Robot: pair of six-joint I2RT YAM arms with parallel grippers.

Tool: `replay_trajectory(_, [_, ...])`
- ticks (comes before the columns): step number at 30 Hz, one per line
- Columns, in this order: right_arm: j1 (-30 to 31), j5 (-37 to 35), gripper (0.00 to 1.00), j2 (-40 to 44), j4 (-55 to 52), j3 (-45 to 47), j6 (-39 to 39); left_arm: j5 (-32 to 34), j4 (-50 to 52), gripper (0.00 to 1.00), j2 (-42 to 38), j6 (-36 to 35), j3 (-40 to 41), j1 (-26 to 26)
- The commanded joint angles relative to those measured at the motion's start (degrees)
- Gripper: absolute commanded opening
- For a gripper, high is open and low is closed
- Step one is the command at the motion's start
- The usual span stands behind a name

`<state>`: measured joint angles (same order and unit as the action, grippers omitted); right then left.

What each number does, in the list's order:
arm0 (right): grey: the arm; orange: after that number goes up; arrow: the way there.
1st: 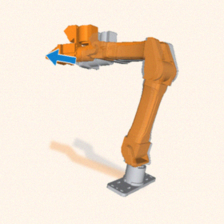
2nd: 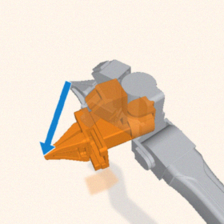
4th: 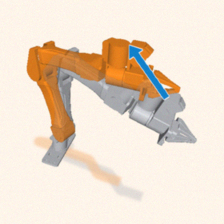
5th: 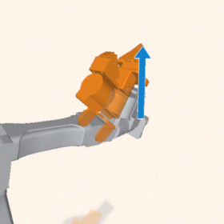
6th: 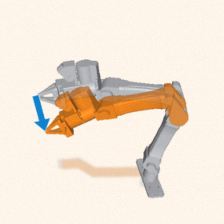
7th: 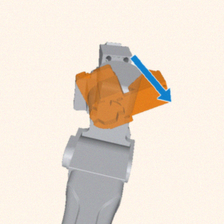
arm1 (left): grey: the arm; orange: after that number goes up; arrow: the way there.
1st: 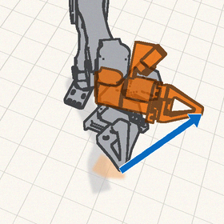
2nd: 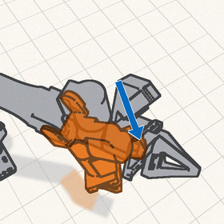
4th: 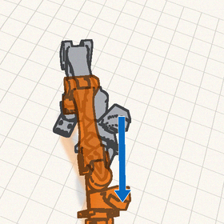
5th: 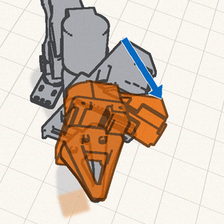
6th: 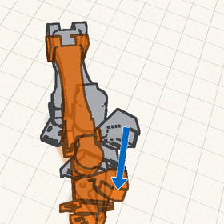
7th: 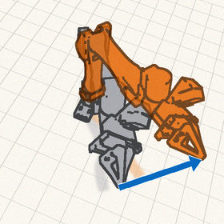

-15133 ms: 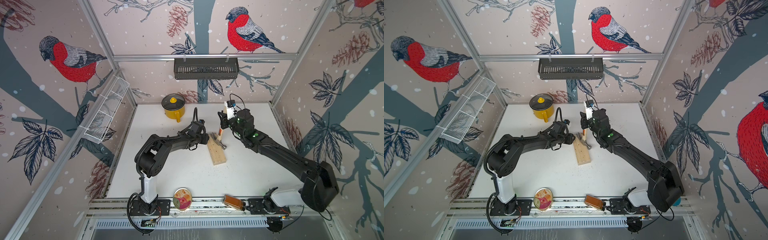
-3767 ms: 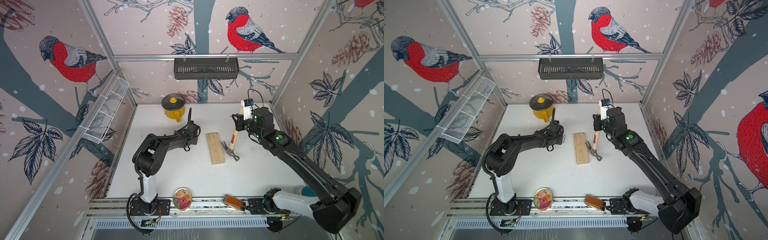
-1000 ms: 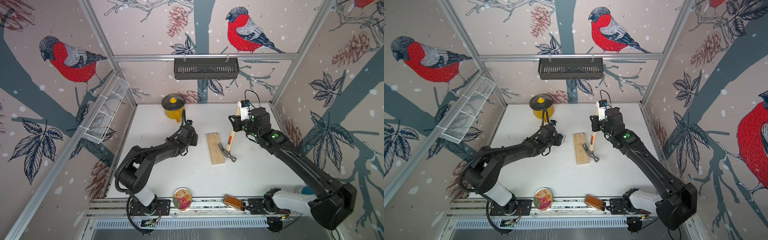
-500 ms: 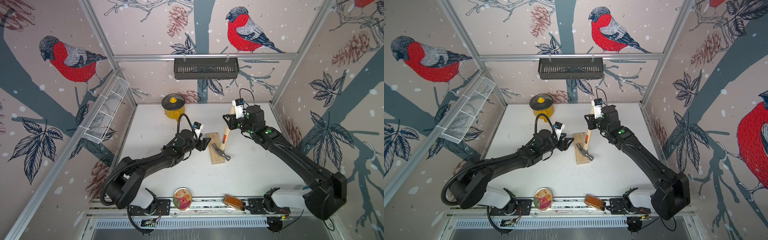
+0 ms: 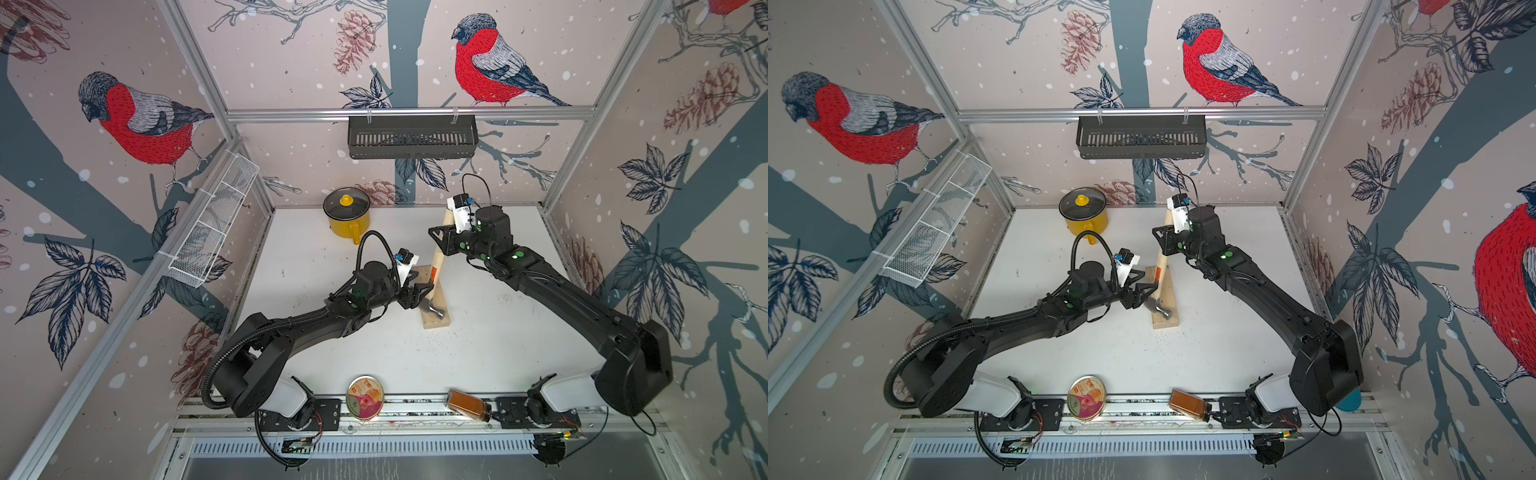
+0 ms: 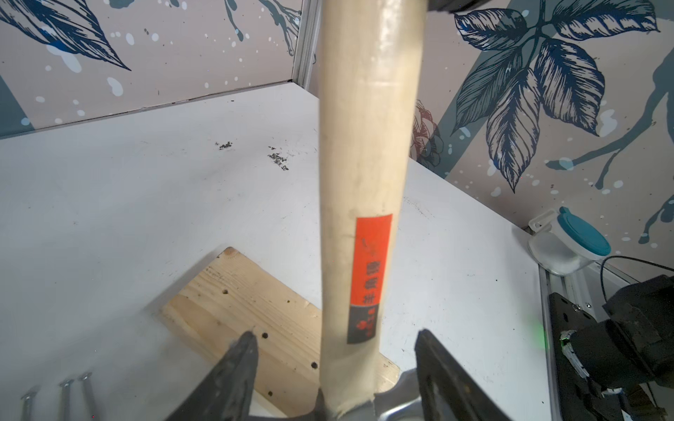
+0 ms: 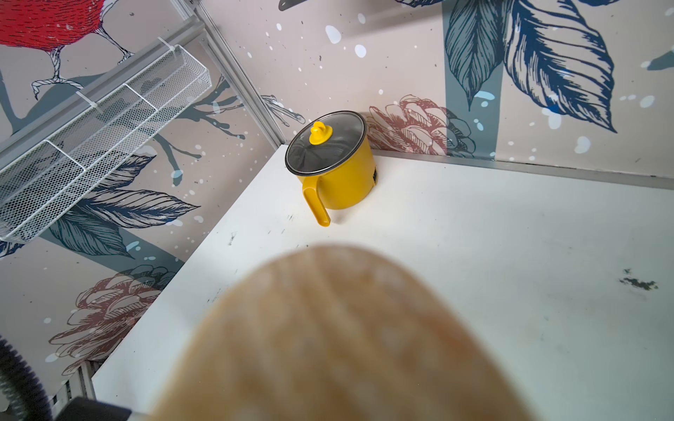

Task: Use a claw hammer to pull out a nail
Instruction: Place the hammer at the center of the board.

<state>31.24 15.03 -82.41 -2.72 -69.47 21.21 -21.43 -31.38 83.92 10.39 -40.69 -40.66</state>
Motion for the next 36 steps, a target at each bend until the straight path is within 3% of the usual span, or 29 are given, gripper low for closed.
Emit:
replay_trajectory(1, [0.4,1.1,0.0,-0.5,5.6,-1.5,2.2,-1.2,-2.3,0.67,0.1,-1.6,-0.6,-0.3])
replay_trajectory(9, [1.2,-0.1,0.0,-2.6,5.5,-3.9,2.5,6.0,3.4,0.53,2.0,-4.7,-3.6,-2.3])
replay_trajectory(16, [2.1,-1.3,0.0,-3.7,5.1,-5.8,2.6,11.8,5.3,0.48,2.6,-5.2,-4.4,-3.1])
replay_trajectory(36, [2.9,-3.0,0.0,-4.2,4.2,-7.9,2.7,14.0,6.6,0.41,3.2,-5.5,-5.0,-3.2])
